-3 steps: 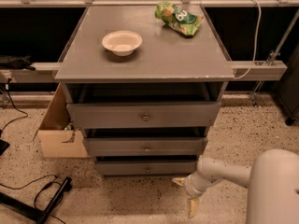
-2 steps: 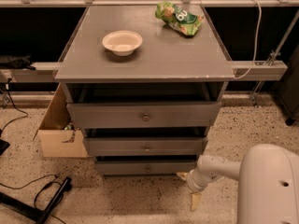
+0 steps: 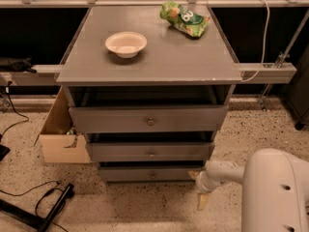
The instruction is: Open bottom drawer
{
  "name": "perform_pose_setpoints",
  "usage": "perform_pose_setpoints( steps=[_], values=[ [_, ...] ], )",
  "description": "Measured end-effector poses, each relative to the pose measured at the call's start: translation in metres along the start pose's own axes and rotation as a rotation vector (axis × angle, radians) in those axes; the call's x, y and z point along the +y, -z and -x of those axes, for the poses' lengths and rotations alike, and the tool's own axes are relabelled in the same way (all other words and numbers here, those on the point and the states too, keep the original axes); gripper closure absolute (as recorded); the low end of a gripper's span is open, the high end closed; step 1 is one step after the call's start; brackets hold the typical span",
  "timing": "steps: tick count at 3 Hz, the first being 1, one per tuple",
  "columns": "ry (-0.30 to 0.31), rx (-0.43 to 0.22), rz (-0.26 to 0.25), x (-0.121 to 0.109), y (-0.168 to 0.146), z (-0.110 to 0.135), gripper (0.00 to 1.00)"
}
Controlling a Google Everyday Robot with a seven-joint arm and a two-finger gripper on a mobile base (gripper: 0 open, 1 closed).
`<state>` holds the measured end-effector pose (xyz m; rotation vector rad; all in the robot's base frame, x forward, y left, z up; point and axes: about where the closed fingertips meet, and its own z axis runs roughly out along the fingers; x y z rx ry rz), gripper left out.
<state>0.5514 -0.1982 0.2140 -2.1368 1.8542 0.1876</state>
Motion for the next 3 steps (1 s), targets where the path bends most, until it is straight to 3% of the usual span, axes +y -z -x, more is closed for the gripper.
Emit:
perform_pose_setpoints(
  steps=[3],
  values=[
    [-0.021, 0.043, -0.091, -0.051, -0.031, -0.001, 0.00]
  ],
)
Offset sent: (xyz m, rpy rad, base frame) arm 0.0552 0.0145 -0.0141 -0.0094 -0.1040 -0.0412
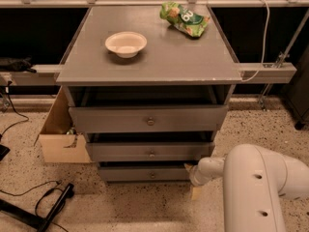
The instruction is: Open bottom drawer
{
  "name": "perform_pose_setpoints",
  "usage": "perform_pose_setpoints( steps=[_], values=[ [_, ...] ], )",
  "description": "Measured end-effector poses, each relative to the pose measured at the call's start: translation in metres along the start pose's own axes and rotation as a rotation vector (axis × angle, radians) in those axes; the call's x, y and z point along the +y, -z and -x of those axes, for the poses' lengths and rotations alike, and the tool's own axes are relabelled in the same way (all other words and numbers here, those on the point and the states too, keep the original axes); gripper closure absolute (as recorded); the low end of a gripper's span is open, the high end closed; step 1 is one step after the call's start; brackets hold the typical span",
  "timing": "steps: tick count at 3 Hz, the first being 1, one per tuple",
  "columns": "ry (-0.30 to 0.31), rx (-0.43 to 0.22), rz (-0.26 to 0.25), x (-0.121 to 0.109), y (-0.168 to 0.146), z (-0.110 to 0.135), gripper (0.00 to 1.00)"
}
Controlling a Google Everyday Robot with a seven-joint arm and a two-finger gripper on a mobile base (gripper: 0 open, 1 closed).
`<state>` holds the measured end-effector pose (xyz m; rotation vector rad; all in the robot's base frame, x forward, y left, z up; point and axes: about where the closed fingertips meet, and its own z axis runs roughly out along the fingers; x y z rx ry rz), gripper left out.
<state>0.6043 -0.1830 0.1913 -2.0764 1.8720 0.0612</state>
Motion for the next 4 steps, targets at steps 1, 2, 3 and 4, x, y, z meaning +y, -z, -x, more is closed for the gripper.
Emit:
perform_pose_setpoints(
  steps=[1, 2, 3, 4],
  values=[
    [-0.021, 0.025, -0.014, -0.009, -0.009, -0.001, 0.00],
    [-0.057, 0.066, -0.028, -0.017, -0.019, -0.001, 0.00],
    [-0.110, 0.115, -0.013, -0.021, -0.031, -0.002, 0.18],
    [-0.136, 0.146, 0.013, -0.019, -0.033, -0.001, 0.49]
  ],
)
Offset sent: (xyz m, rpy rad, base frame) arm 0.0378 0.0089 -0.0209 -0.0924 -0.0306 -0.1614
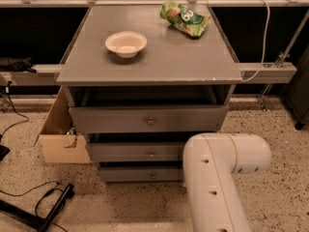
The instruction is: Open bottom drawer
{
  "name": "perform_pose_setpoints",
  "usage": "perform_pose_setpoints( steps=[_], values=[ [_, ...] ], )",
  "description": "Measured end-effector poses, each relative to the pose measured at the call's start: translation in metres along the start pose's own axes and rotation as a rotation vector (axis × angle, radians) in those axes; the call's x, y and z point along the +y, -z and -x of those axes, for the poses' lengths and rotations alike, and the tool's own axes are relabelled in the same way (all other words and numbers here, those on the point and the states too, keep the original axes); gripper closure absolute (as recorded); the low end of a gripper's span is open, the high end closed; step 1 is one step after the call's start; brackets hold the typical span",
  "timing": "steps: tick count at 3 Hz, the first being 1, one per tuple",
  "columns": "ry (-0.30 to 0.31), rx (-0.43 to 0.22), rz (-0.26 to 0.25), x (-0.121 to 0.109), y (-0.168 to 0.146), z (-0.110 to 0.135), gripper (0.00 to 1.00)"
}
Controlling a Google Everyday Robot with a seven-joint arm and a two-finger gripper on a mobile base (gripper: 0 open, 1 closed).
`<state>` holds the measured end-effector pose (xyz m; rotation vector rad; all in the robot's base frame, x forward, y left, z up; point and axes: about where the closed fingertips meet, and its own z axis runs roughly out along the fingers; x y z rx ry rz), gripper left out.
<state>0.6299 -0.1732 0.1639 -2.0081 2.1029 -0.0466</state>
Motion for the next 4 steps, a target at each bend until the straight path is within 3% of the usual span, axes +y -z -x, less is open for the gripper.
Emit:
perform_pose_setpoints(
  steps=[1, 2, 4],
  values=[
    [-0.006, 0.030, 0.029, 0.008, 0.008, -0.005, 0.80],
    [-0.006, 0.030, 0.029, 0.006, 0.012, -0.005, 1.00],
    [-0.006, 0.030, 0.029, 0.002, 0.023, -0.002, 1.00]
  ],
)
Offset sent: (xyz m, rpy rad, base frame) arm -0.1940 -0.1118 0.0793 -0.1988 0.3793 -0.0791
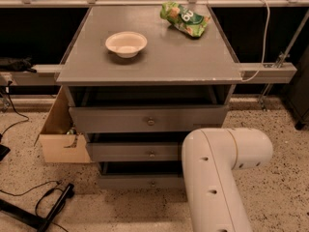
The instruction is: Open bottom drawer
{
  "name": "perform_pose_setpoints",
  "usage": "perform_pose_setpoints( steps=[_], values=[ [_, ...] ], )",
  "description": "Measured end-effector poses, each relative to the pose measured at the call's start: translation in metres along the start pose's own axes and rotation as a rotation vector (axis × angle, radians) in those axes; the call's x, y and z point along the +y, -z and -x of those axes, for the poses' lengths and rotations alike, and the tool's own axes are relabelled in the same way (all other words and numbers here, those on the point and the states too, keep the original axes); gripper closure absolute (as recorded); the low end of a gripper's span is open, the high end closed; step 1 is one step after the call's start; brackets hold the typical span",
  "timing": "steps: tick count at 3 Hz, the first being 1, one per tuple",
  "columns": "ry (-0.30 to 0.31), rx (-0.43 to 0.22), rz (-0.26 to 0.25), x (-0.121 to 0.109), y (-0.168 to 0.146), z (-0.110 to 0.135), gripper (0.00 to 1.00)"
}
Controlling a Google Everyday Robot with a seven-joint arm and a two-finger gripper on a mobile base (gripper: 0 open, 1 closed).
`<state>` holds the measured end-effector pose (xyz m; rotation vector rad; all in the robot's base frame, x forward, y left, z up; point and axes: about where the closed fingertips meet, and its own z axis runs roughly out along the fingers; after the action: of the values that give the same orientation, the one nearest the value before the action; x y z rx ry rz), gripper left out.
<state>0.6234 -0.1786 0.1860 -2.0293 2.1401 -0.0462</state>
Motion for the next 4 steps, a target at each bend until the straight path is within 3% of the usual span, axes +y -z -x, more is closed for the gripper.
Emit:
perform_pose_setpoints(
  steps=[3, 4],
  values=[
    [-0.018, -0.013, 0.059, 0.022, 0.013, -0.006, 1.00],
    [-0.024, -0.016, 0.101, 0.037, 0.015, -0.012, 1.00]
  ],
)
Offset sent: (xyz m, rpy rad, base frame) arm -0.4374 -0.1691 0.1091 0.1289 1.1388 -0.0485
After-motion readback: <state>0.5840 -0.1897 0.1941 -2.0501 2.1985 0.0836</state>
